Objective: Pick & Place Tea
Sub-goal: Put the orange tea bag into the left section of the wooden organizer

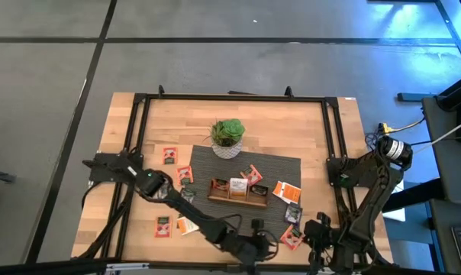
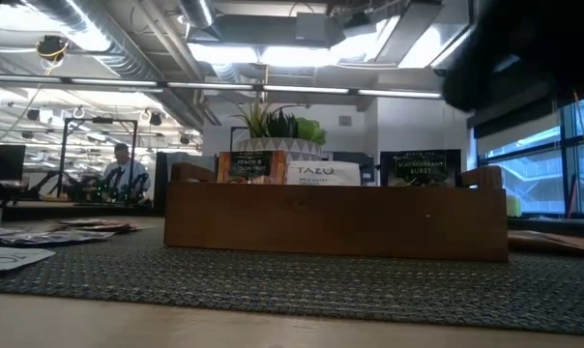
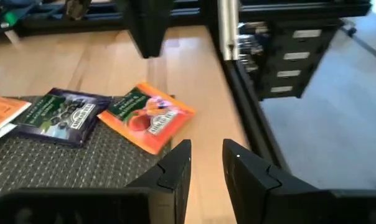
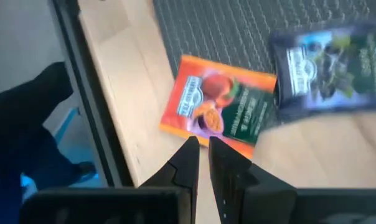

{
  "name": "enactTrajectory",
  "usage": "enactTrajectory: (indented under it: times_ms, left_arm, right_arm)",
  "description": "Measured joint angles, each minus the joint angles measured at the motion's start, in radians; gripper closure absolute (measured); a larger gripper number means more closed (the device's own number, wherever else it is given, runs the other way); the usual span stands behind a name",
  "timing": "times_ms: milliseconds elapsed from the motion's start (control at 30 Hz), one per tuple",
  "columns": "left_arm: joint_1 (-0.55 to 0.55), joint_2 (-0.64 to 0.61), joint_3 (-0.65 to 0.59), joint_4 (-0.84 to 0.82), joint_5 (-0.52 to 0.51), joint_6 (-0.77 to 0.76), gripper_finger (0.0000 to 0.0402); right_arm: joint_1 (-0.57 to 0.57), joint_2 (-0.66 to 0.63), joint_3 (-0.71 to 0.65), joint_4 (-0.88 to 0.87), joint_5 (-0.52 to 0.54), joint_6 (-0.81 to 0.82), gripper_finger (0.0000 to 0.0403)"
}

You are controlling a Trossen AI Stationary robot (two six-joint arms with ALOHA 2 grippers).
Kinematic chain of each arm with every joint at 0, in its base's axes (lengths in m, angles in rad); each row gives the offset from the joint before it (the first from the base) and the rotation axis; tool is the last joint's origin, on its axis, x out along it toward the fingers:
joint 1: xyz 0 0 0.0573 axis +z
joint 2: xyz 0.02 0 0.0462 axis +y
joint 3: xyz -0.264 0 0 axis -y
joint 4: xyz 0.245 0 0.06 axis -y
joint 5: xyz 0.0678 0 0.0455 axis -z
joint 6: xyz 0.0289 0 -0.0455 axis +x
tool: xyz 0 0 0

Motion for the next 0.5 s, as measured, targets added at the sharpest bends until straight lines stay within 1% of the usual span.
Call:
enactTrajectory:
  times_ms: [67,167,300,400,500]
  left_arm:
    - [0.015,0.042,0.058,0.006,0.004,0.002,0.0313]
    - [0.035,0.086,0.105,0.009,0.010,0.004,0.0313]
    - [0.048,0.119,0.132,0.003,0.000,0.010,0.0313]
    - [0.054,0.119,0.133,0.005,-0.003,0.012,0.0313]
    - [0.055,0.119,0.133,0.002,-0.002,0.012,0.0313]
  right_arm:
    - [-0.001,0.001,-0.007,-0.006,0.001,0.034,0.0361]
    - [-0.007,0.001,-0.016,-0.006,0.010,0.046,0.0361]
    - [-0.010,0.001,-0.053,0.040,0.031,0.059,0.0352]
    - [-0.022,0.001,-0.100,0.101,0.042,0.105,0.0321]
    - [-0.036,0.002,-0.146,0.146,0.038,0.130,0.0276]
